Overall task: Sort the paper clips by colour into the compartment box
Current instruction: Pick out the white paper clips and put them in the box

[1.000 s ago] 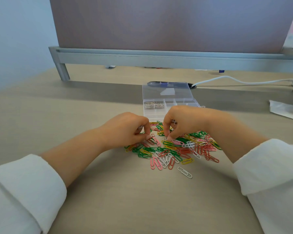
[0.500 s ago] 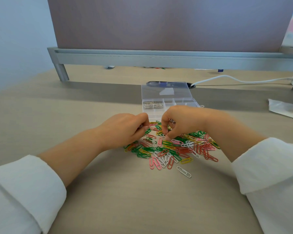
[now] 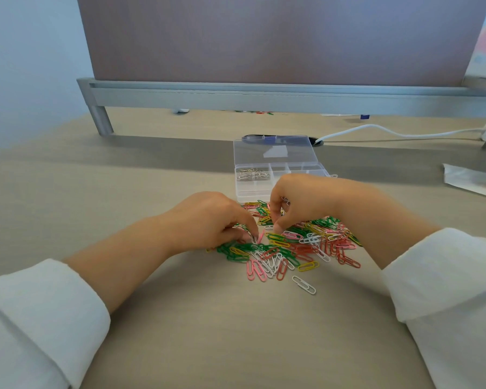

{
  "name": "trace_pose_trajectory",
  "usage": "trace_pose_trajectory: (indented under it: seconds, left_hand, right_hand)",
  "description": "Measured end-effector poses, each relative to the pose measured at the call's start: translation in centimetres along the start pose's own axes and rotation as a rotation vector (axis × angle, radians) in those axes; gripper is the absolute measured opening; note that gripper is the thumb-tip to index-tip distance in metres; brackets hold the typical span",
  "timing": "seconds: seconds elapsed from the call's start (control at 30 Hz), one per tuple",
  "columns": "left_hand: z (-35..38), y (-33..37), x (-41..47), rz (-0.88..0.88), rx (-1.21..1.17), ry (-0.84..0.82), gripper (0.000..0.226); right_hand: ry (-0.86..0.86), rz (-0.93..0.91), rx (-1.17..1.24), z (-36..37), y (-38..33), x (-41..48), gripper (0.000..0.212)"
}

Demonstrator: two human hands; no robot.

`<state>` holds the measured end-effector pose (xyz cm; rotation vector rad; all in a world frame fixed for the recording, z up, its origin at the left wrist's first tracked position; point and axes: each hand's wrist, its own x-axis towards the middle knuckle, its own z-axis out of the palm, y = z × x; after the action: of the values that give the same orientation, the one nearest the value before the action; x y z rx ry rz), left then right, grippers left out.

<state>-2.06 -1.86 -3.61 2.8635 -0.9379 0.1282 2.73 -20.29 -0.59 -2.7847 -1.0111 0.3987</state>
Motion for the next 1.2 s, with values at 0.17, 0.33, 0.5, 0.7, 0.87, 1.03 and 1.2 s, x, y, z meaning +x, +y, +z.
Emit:
trace_pose_trajectory:
  seconds: [0.17, 0.33, 0.5, 0.7, 0.87, 1.03, 1.2]
  left_hand:
    - [0.1, -0.1, 0.0, 0.005, 0.052, 0.074, 0.02]
    - [0.3, -0.4, -0.2, 0.001, 0.003, 0.222, 0.03]
    - [0.2, -0.5, -0.1, -0.072, -0.036, 0.241, 0.017]
    - [0.3, -0.3, 0.0, -0.129, -0.042, 0.23, 0.022]
    - [0.4, -0.1, 0.2, -0.201, -0.123, 0.174, 0.03]
    - [0.6, -0.1, 0.3, -0.212, -0.119, 0.178, 0.034]
    - [0.5, -0.2, 0.1, -0.18, -0.146, 0.181, 0.028]
  right_hand:
    - [0.046, -0.031, -0.036, 0.0, -0.2, -0.1, 0.013]
    - [0.045, -0.066, -0.037, -0.1, -0.4, 0.0, 0.014]
    - [0.063, -0.087, -0.084, 0.0, -0.6, 0.1, 0.01]
    - [0.101, -0.143, -0.233, 0.1, -1.3, -0.1, 0.007]
    - [0.15, -0.147, -0.352, 0.3, -1.5, -0.1, 0.006]
    - [0.181, -0.152, -0.416, 0.6, -1.2, 0.2, 0.009]
    - [0.21, -0.173, -0.416, 0.8, -0.9, 0.4, 0.011]
